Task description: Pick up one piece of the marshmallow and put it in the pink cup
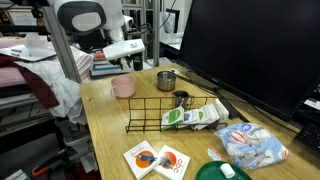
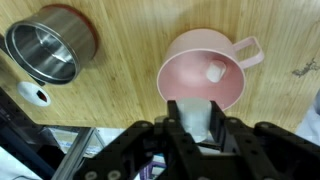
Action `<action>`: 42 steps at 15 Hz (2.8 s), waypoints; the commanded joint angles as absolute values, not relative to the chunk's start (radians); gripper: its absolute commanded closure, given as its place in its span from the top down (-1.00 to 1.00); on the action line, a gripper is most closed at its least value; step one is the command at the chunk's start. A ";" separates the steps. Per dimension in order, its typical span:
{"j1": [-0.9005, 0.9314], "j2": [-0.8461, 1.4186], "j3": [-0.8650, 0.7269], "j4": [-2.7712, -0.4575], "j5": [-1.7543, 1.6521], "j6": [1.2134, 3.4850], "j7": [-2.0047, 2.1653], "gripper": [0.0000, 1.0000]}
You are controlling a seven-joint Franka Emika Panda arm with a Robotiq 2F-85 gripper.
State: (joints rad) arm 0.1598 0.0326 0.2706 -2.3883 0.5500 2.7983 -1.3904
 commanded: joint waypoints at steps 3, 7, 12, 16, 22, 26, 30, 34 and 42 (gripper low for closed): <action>0.172 0.163 0.280 -2.271 0.479 2.751 -1.458 -0.83; 0.140 0.279 0.306 -2.187 0.396 2.702 -1.458 -0.83; 0.113 0.376 0.336 -2.103 0.323 2.624 -1.444 -0.83; 0.098 0.417 0.349 -2.060 0.296 2.590 -1.448 -0.83; 0.104 0.451 0.337 -2.017 0.239 2.505 -1.429 0.56; 0.099 0.434 0.342 -2.020 0.224 2.510 -1.445 0.99; 0.091 0.389 0.352 -2.036 0.235 2.530 -1.462 1.00; 0.082 0.330 0.366 -2.057 0.261 2.548 -1.492 1.00; 0.106 0.289 0.339 -2.071 0.243 2.539 -1.450 1.00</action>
